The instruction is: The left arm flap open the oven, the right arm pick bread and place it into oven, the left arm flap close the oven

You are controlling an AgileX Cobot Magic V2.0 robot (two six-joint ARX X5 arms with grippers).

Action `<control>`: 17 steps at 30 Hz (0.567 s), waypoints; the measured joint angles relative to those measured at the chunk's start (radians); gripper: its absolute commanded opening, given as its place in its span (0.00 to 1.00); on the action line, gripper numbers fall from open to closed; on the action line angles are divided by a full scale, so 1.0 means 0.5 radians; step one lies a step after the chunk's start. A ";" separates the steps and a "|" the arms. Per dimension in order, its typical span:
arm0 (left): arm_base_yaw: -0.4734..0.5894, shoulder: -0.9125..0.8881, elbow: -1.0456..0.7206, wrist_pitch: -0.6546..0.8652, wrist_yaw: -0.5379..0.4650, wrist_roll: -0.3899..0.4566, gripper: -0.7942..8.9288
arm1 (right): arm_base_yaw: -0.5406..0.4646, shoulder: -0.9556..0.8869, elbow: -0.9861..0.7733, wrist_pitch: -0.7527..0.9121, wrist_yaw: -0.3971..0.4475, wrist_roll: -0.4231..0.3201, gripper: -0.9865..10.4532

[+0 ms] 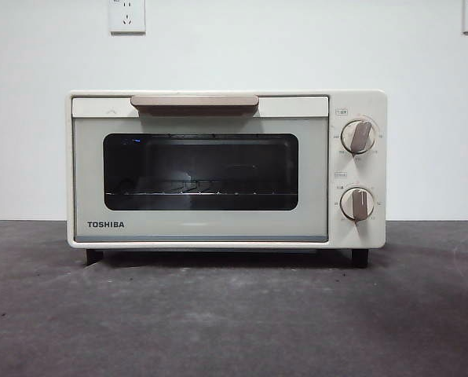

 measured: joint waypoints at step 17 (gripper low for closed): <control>-0.045 0.112 0.056 -0.055 0.230 -0.621 0.09 | 0.001 0.001 0.086 -0.020 -0.196 0.570 0.10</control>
